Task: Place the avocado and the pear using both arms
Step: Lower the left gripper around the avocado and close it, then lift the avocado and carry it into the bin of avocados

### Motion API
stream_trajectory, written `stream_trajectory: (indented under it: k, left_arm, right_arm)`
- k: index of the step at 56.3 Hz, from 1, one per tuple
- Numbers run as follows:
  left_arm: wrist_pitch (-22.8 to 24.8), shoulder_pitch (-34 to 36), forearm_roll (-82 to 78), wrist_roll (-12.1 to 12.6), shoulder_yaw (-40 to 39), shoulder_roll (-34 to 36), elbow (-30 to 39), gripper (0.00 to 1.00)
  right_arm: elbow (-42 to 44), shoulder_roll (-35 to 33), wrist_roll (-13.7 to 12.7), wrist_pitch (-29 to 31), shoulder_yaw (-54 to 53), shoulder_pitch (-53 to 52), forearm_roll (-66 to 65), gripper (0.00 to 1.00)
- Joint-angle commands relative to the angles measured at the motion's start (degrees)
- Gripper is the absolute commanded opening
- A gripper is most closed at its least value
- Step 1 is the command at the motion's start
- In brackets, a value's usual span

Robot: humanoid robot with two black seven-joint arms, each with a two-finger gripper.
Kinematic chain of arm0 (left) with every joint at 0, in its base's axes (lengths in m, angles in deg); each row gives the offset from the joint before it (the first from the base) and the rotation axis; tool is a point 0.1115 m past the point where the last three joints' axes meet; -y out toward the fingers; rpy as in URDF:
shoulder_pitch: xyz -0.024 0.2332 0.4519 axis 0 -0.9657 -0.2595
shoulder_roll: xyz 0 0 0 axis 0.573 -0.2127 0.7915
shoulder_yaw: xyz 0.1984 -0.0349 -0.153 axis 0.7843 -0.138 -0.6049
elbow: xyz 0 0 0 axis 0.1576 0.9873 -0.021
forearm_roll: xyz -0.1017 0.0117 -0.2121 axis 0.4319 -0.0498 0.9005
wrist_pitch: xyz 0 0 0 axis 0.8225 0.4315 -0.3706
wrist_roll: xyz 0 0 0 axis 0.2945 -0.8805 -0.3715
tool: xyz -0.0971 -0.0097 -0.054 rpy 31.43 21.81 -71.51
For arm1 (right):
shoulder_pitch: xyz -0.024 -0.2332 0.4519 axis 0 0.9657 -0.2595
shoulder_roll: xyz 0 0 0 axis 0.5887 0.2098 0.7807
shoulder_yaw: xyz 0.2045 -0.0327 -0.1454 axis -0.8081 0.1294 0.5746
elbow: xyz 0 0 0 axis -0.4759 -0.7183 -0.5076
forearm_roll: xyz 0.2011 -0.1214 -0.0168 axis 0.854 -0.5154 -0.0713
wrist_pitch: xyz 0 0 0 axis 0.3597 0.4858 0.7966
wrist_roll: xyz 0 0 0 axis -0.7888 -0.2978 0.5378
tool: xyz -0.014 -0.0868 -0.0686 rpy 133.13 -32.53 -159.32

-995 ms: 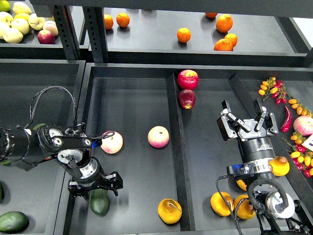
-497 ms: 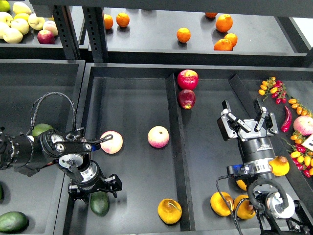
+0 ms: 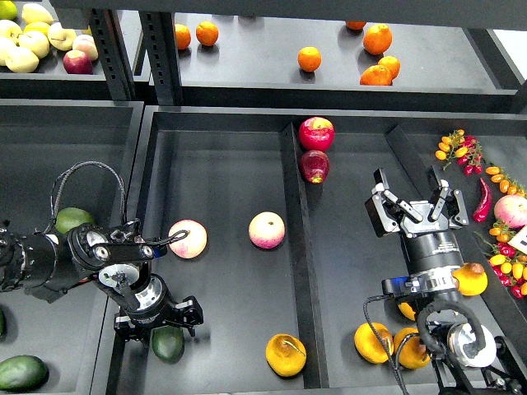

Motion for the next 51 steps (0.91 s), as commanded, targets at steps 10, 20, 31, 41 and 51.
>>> stream_trajectory:
  k: [10, 20, 31, 41, 51]
  left_arm:
    - [0.0, 0.0, 0.1, 0.0, 0.1, 0.0, -0.5, 0.74]
    - [0.0, -0.1, 2.9, 0.0, 0.2, 0.0, -0.5, 0.63]
    - [0.0, 0.0, 4.9, 0.0, 0.3, 0.0, -0.4, 0.49]
    - [0.0, 0.3, 7.6, 0.0, 0.0, 0.2, 0.1, 0.33]
    - [0.0, 3.4, 8.0, 0.0, -0.1, 0.6, 2.0, 0.33]
  right_arm:
    - [0.0, 0.0, 0.0, 0.0, 0.0, 0.0, 0.0, 1.0]
    - [0.0, 0.0, 0.0, 0.0, 0.0, 0.0, 0.0, 1.0]
    - [0.0, 0.0, 0.0, 0.0, 0.1, 0.0, 0.0, 1.0]
    - [0.0, 0.0, 0.0, 0.0, 0.1, 0.0, 0.0, 1.0]
    - [0.0, 0.0, -0.1, 0.0, 0.1, 0.0, 0.0, 1.0]
